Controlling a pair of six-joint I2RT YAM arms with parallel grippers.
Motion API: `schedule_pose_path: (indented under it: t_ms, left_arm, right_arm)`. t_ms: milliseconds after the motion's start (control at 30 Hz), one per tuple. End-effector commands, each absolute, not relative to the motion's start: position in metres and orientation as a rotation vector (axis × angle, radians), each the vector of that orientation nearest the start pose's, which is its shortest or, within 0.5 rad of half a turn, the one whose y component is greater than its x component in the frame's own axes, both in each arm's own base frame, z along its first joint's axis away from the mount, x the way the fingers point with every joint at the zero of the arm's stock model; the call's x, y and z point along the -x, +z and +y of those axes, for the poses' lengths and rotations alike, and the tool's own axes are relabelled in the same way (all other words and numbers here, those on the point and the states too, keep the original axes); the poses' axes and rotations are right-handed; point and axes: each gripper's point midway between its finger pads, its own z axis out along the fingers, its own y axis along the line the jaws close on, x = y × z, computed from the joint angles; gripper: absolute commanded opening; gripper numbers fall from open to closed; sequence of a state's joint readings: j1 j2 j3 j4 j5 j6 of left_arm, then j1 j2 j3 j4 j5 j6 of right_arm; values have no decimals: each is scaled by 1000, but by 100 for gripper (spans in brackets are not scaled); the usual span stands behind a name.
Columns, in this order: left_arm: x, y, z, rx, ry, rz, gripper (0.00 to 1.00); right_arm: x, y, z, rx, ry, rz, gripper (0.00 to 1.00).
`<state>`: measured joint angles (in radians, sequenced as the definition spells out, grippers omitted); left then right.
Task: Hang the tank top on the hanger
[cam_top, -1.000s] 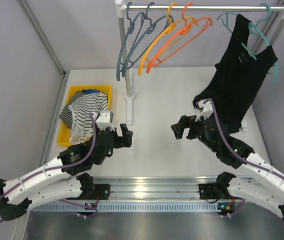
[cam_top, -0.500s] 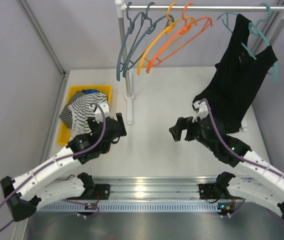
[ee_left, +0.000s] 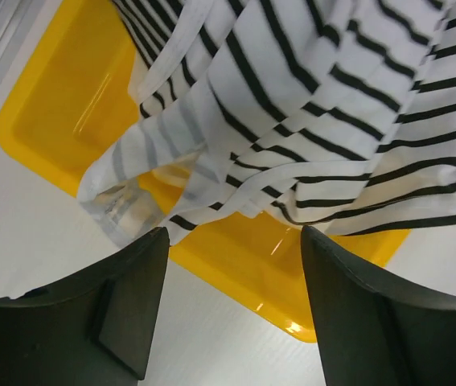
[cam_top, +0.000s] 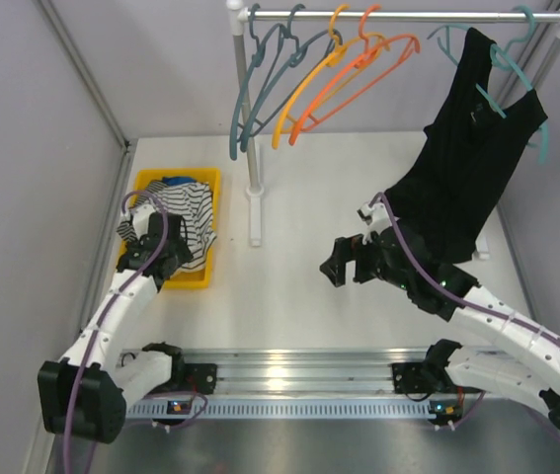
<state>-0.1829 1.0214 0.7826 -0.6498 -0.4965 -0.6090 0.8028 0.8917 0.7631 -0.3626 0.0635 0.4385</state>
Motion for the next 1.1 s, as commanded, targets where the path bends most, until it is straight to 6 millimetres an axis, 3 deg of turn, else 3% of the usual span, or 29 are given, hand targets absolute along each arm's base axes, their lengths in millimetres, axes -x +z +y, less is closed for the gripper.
schedule_pose_path:
  t_ms: [0,267,400,500,600,633,767,1067]
  left_arm:
    - [-270,119,18,711,195,2262,70]
    - [-274,95,46,834,292,2282,65]
    - [-275,83,48,862,270,2297,64]
    - [-277,79,45,866,254,2309,56]
    - [-279,81,39,855,204,2304,38]
    - [-280,82,34,846,169,2310,26]
    - [-281,103,22,781,76,2323,0]
    - [-286,224,-21,534,-273,2145,0]
  right_arm:
    - [-208,216,244,380,791,2038,100]
    - [-205,202,248,427,792,2074,100]
    - [-204,198,247,425,794,2078,100]
    - [-203,196,248,430,795,2083,100]
    - [-204,198,248,428,795,2082,100]
    - [-204,199,249,428,796,2080,100]
    - [-207,203,254,421,816,2068,100]
    - [-210,222,283,452,963,1981,95]
